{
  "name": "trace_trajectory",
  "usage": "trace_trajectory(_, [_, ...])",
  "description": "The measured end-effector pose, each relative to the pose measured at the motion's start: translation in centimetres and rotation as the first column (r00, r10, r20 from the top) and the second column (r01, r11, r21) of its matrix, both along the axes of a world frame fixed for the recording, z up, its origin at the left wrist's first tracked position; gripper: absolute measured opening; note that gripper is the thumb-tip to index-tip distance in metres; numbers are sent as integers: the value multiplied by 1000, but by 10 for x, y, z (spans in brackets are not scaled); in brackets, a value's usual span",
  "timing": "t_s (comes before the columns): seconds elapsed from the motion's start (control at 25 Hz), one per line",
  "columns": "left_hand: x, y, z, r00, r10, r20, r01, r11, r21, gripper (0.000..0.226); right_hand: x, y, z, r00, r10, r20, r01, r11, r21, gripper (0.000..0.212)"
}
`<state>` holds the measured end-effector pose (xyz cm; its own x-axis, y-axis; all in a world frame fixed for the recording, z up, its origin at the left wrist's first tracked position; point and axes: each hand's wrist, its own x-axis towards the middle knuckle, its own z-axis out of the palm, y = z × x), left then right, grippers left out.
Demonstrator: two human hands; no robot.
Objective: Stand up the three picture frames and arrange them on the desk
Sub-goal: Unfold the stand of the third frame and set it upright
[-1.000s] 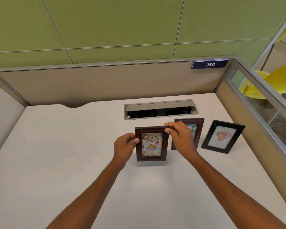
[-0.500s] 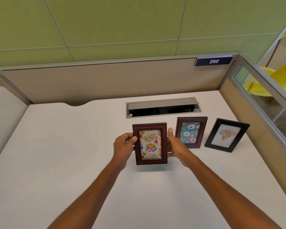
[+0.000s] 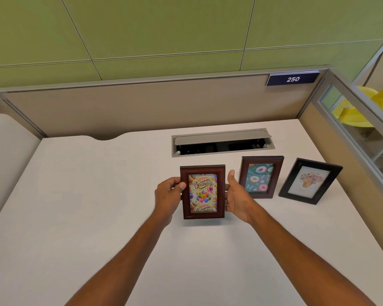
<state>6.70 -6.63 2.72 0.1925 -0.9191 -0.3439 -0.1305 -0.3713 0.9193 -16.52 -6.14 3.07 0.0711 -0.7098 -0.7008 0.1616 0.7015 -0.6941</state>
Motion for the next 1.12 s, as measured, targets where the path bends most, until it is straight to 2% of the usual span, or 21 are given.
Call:
trace_trajectory(0.4, [3, -19, -6, 999, 14, -33, -15, 1000, -15, 20, 17, -18, -5, 1000, -19, 2, 19, 999, -51, 90])
trace_trajectory(0.88, [7, -26, -21, 997, 29, -71, -30, 999, -13, 23, 26, -41, -21, 998, 0, -65, -6, 996, -91, 84])
trace_trajectory(1.12, [7, -22, -27, 993, 21, -119, -26, 999, -40, 30, 24, -41, -25, 998, -21, -62, 15, 996, -91, 68])
